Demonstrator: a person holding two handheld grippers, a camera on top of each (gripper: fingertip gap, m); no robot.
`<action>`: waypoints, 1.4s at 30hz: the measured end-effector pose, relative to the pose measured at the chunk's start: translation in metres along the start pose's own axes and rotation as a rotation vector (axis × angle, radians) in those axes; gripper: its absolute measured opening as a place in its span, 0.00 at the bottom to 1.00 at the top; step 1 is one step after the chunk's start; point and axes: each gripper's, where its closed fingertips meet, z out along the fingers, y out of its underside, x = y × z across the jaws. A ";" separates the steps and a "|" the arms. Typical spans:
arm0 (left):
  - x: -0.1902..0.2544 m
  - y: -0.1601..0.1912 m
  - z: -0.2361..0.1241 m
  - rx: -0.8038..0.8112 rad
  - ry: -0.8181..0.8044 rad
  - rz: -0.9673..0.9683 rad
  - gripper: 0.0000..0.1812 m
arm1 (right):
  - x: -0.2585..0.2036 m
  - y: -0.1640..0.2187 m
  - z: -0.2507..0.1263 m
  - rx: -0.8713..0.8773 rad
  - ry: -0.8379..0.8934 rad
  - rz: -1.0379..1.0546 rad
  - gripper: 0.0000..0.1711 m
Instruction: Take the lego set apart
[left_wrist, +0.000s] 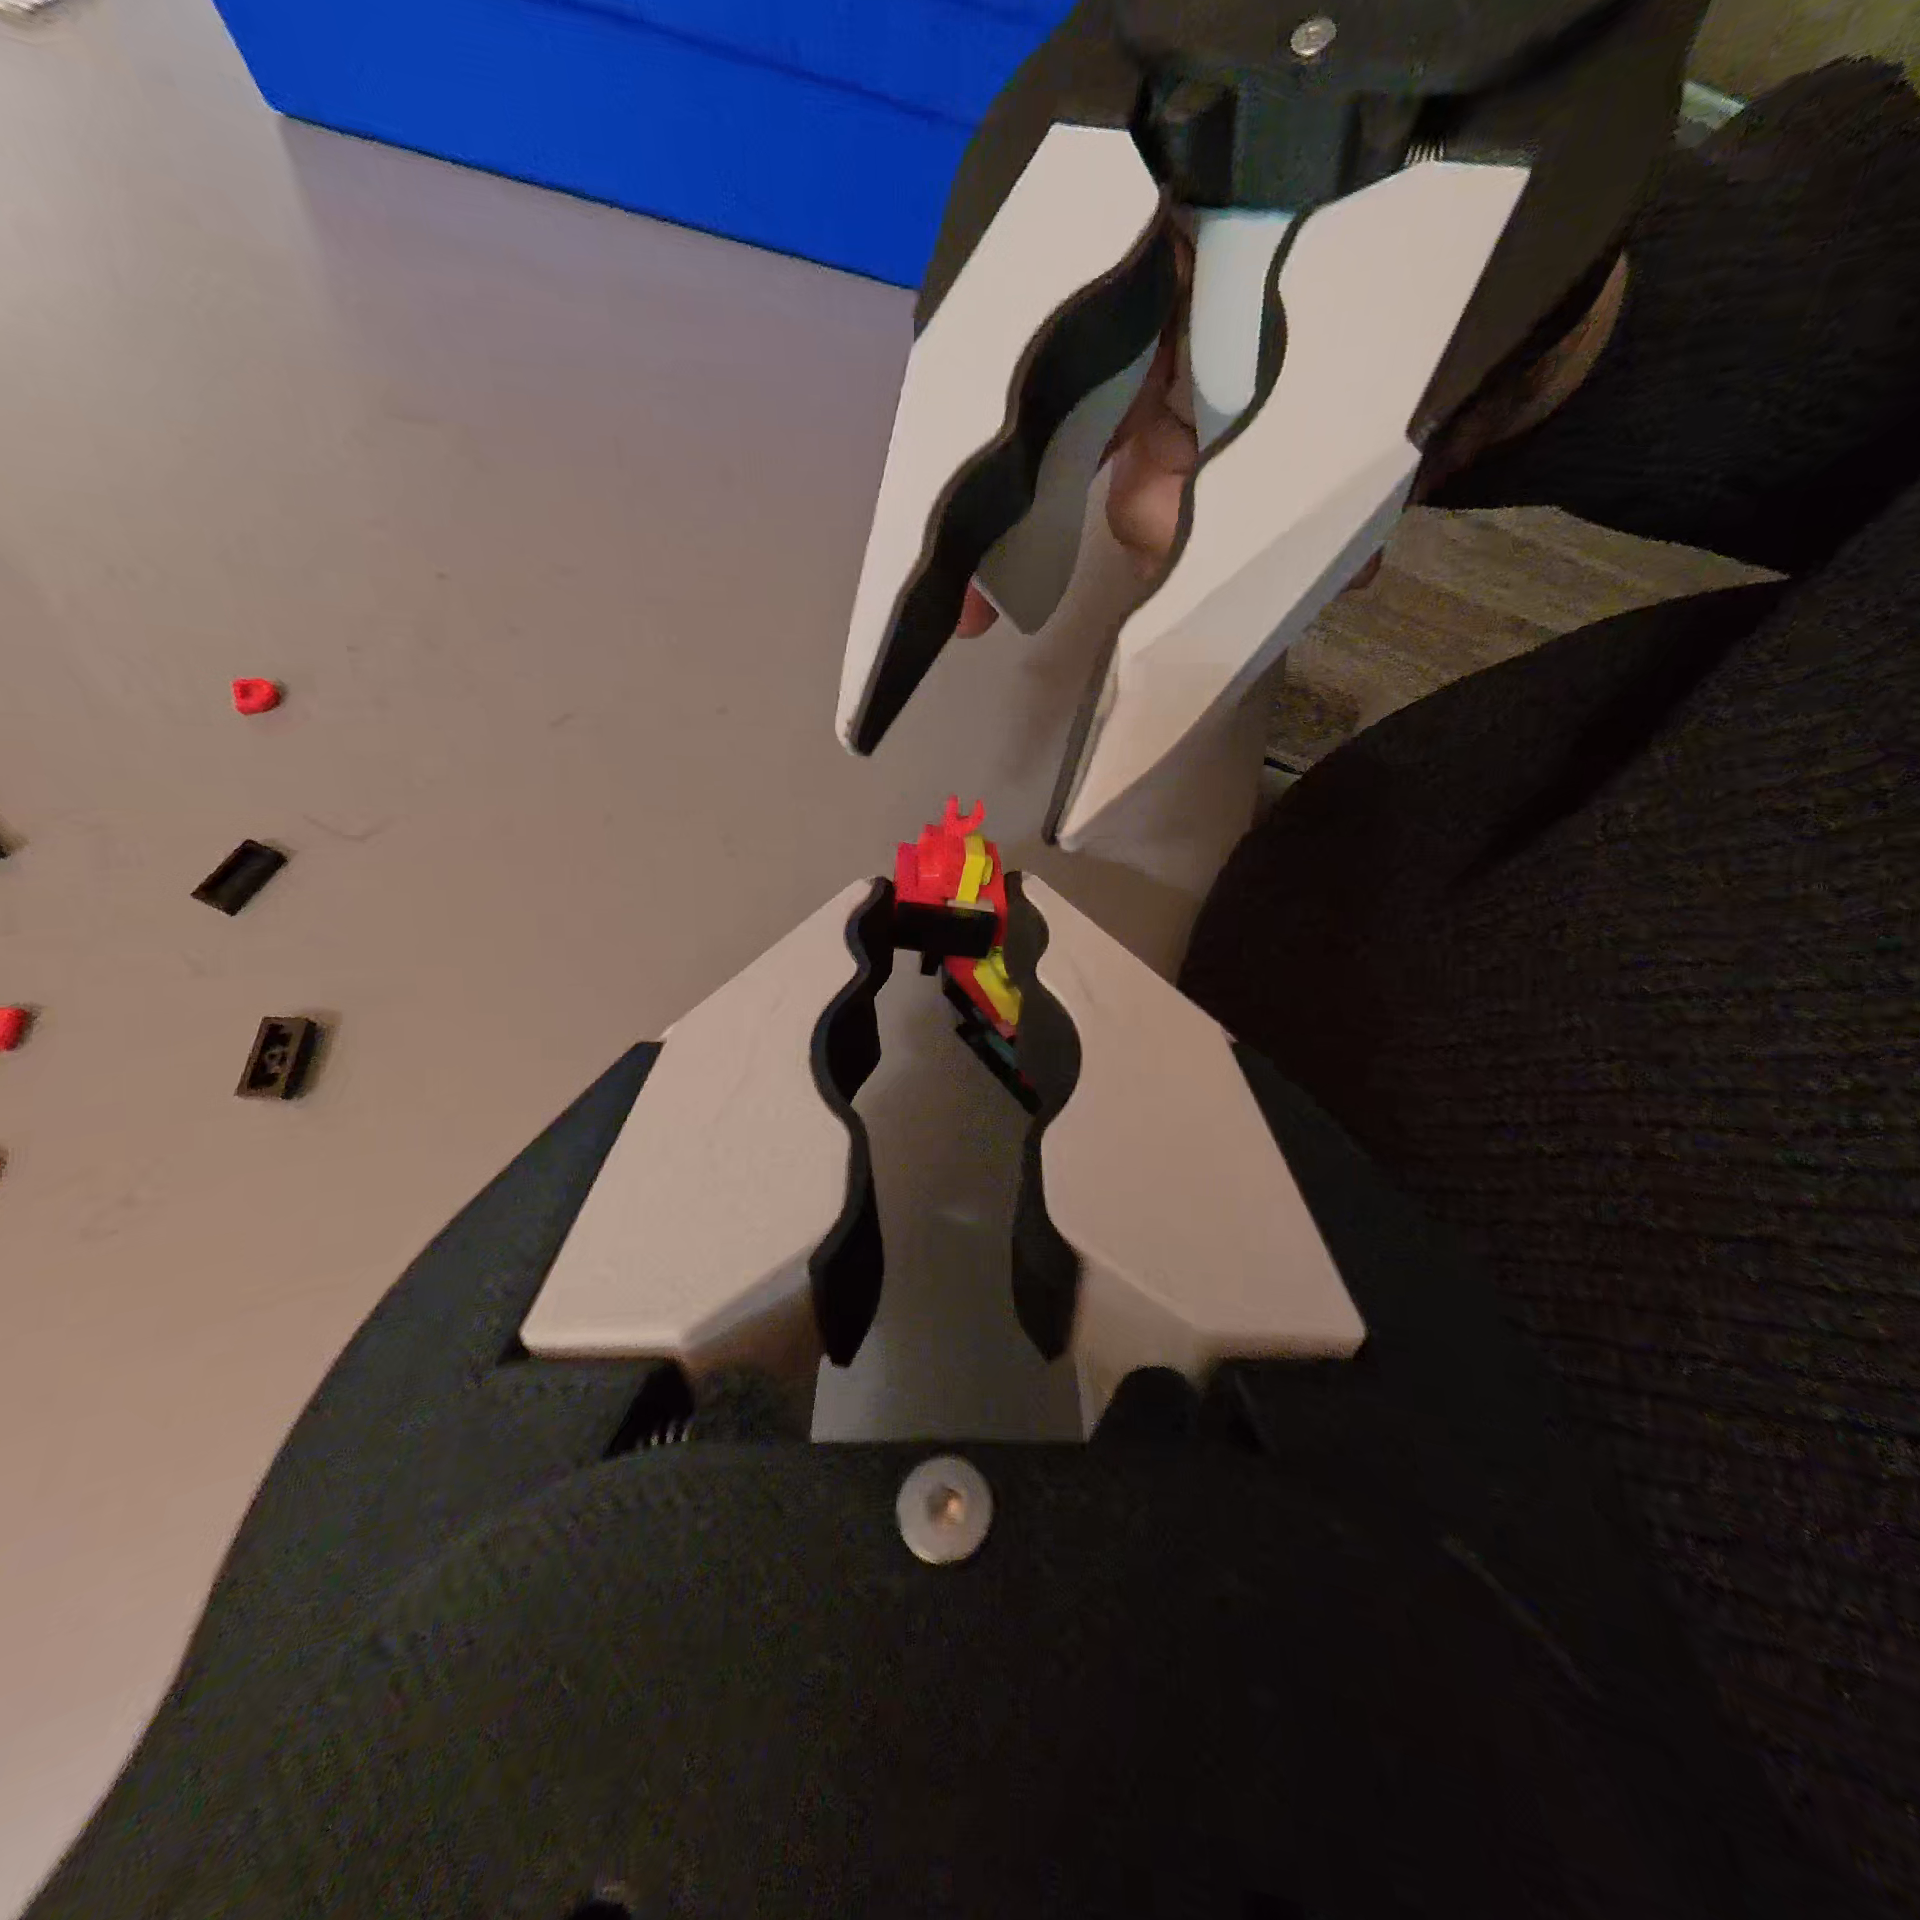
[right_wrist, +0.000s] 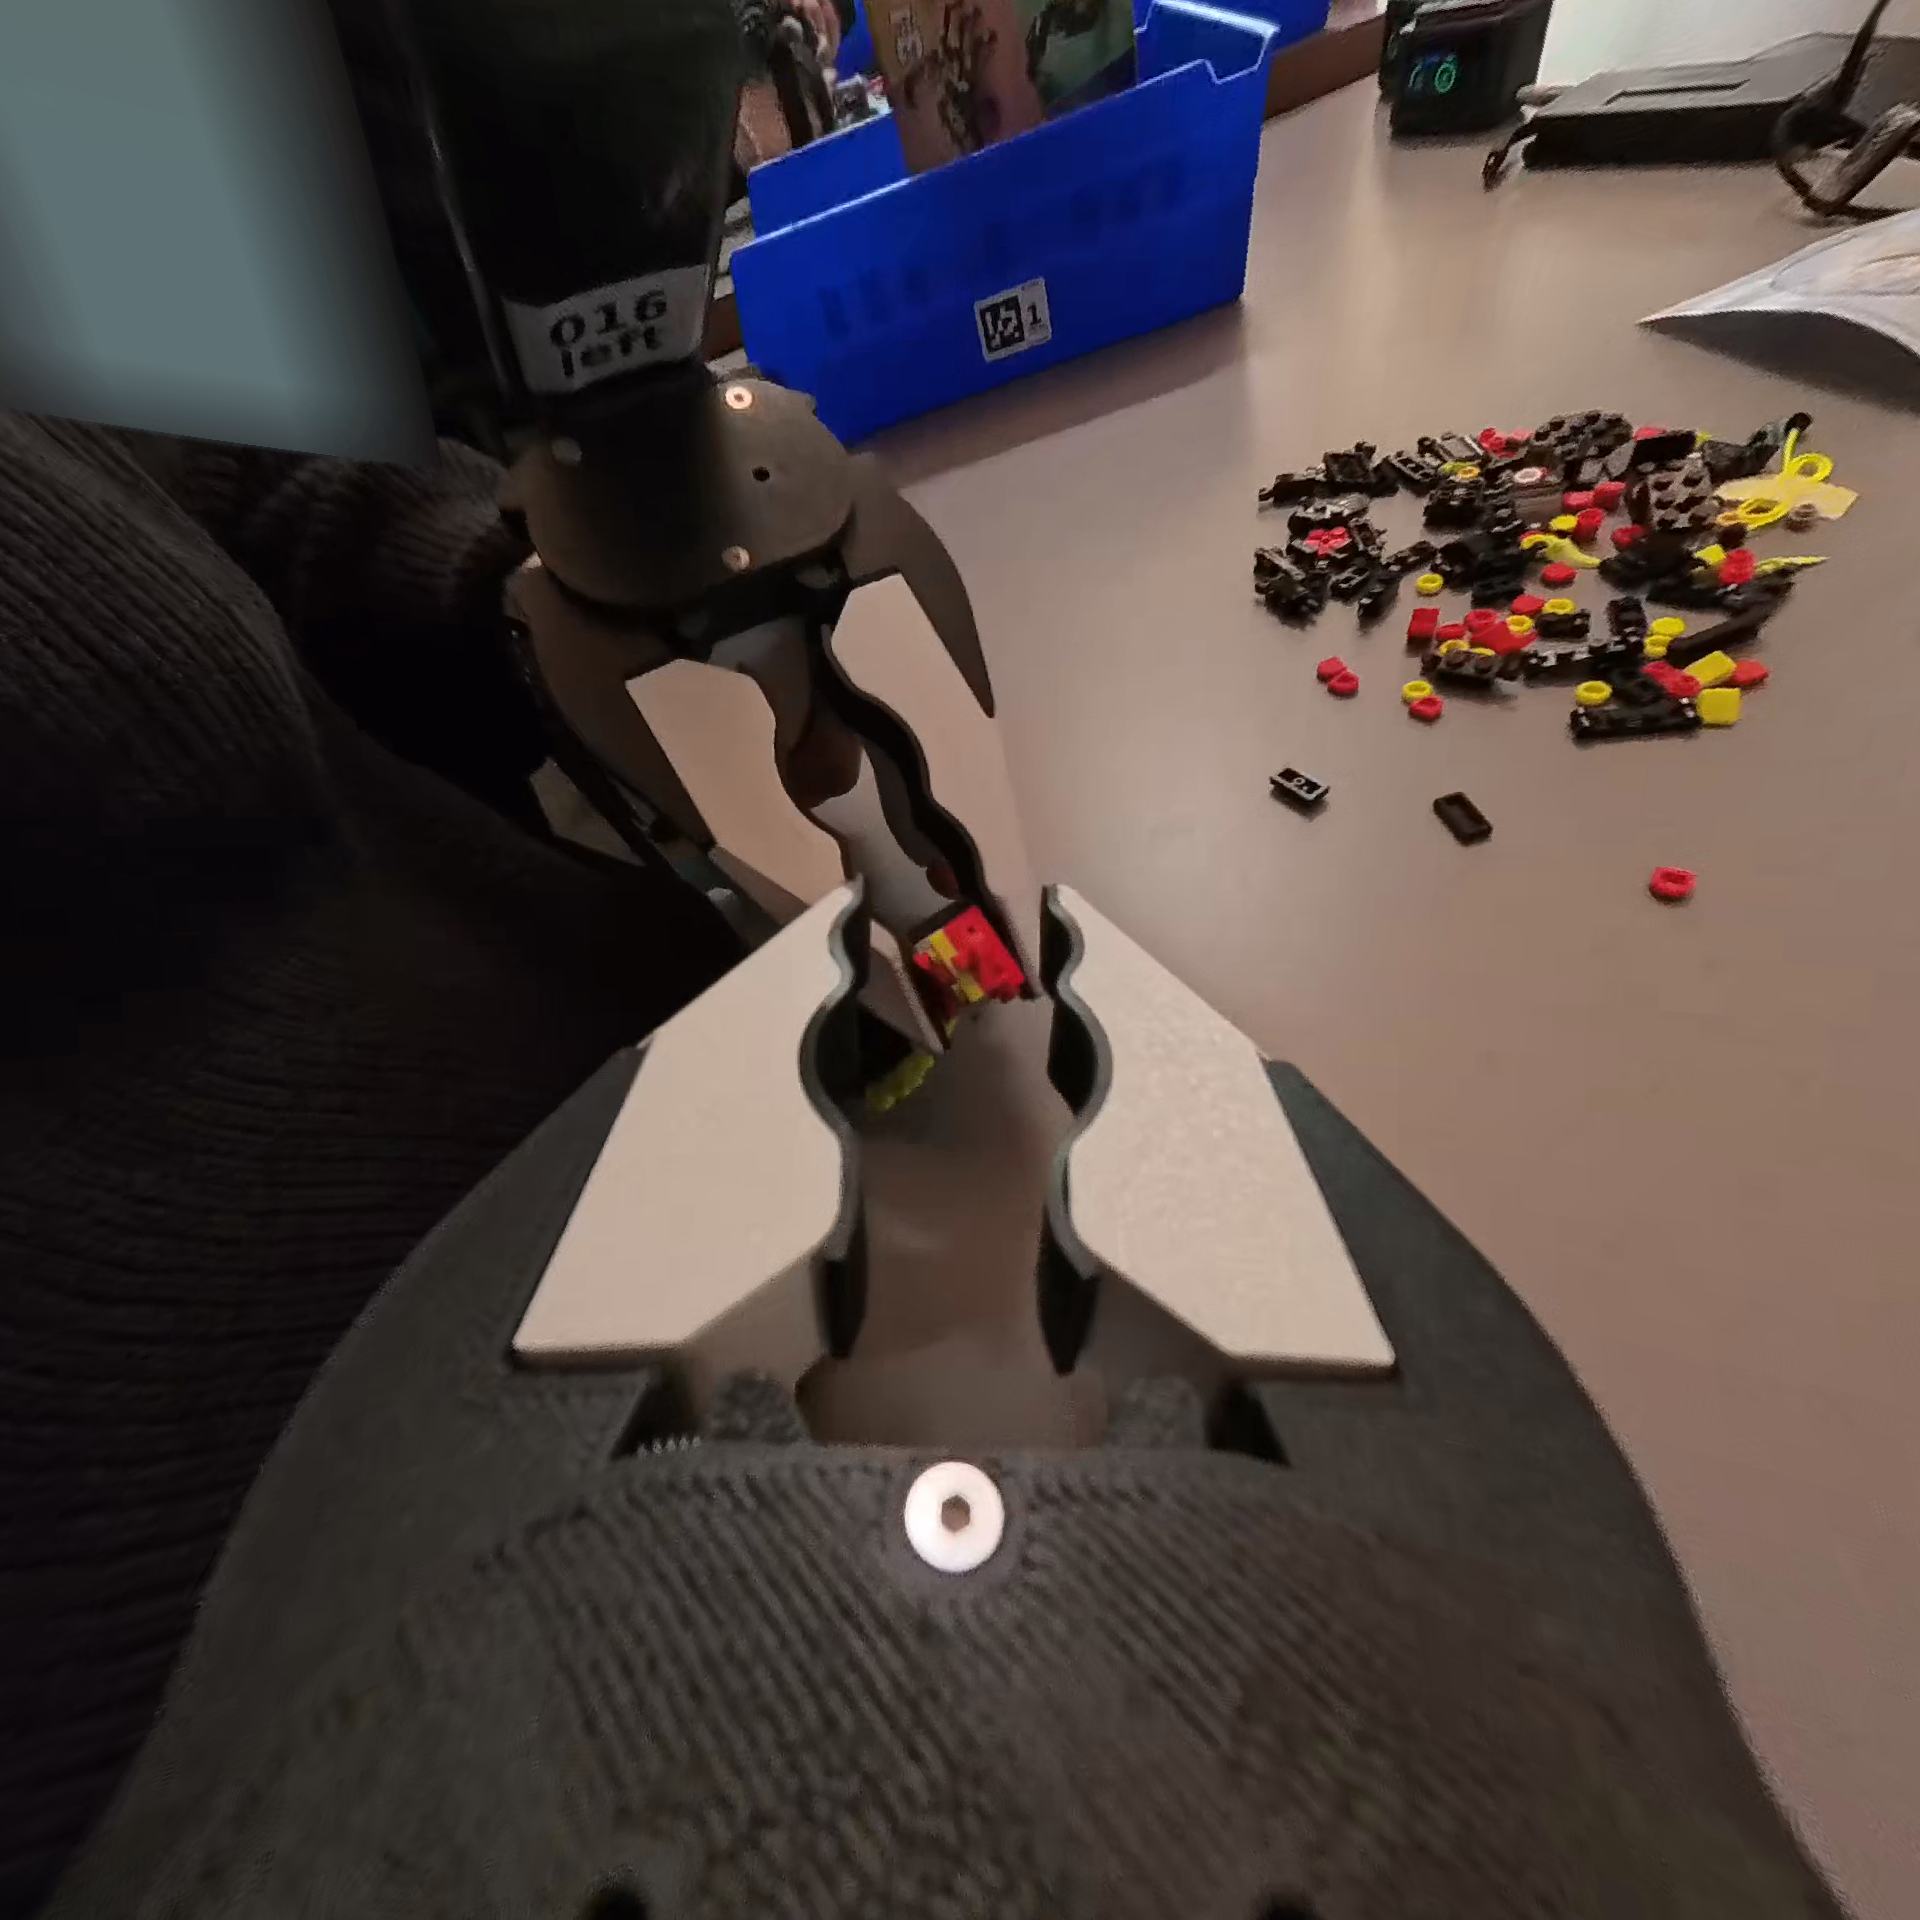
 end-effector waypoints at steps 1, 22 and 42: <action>-0.001 0.000 0.000 -0.001 -0.001 0.001 0.10 | 0.002 0.002 0.000 -0.011 0.006 0.000 0.18; 0.013 0.005 0.003 -0.015 0.062 0.050 0.19 | -0.008 0.012 -0.004 -0.058 -0.042 -0.173 0.03; 0.007 -0.003 -0.011 0.028 0.157 -0.104 0.09 | 0.004 0.007 -0.011 -0.030 -0.061 0.009 0.03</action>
